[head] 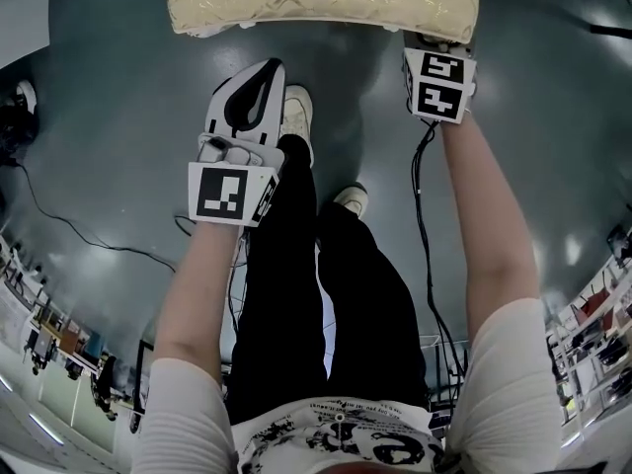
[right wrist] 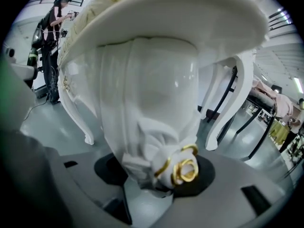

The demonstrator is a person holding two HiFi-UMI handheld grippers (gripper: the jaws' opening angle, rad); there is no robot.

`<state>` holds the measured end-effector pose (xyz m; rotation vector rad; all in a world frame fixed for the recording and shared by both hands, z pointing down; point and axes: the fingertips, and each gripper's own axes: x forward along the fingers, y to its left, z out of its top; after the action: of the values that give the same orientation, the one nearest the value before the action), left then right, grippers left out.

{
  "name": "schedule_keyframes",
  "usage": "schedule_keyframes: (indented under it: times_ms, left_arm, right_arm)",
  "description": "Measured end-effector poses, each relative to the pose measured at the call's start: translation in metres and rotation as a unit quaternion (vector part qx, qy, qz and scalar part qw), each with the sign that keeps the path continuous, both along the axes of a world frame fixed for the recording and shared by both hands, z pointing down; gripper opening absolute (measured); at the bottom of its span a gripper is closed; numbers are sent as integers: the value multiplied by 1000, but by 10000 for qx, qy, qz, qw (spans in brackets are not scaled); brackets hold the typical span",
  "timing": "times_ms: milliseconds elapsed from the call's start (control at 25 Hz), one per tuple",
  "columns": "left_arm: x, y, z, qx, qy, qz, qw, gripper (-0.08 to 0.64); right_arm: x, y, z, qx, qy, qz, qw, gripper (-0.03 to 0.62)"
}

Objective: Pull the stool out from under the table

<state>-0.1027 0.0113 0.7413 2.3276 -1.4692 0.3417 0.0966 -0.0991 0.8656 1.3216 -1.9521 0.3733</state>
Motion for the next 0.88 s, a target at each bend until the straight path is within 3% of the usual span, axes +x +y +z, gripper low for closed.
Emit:
schedule_keyframes:
  times_ms: [280,640,880]
  left_arm:
    - [24,49,-7,43,30,-2,10000,21]
    - [24,75,-22,110,-62,6,9999,20]
    - [26,95,-47,128,-24,-197,9997,20]
  right_arm:
    - [21,58,-5,-44,-56,24,10000,250]
    - [22,69,-13,-17,-209,-73,9998,258]
    - [35,94,-28,-636,-553,659,9943,261]
